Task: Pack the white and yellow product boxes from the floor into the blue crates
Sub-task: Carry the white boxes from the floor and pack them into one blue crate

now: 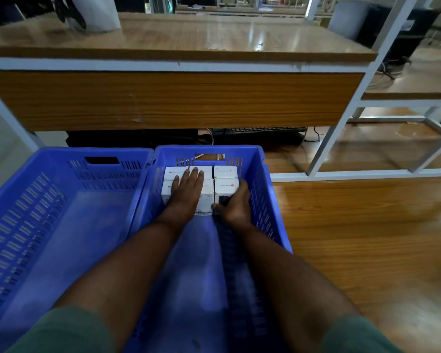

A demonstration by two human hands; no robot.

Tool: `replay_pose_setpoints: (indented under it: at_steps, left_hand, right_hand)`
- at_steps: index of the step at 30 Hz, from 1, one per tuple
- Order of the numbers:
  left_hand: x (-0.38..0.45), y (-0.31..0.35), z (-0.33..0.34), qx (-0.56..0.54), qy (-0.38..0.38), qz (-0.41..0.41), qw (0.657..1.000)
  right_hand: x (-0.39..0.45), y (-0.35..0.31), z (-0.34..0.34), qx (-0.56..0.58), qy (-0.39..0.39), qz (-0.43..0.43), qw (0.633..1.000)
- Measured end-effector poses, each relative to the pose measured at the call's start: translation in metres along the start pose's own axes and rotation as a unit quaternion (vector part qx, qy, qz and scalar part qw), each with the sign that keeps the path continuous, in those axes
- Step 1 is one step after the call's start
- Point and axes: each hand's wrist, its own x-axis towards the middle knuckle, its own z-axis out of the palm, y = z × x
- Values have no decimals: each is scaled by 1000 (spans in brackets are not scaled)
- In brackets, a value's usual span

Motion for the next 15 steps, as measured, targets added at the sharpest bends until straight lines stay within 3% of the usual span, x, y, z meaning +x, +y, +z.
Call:
replay_pose_setpoints:
  at_steps: [15]
  left_hand:
    - [-3, -4, 0, -3, -10, -43, 999]
  right_hand:
    - [12, 5, -2, 46, -31, -32, 998]
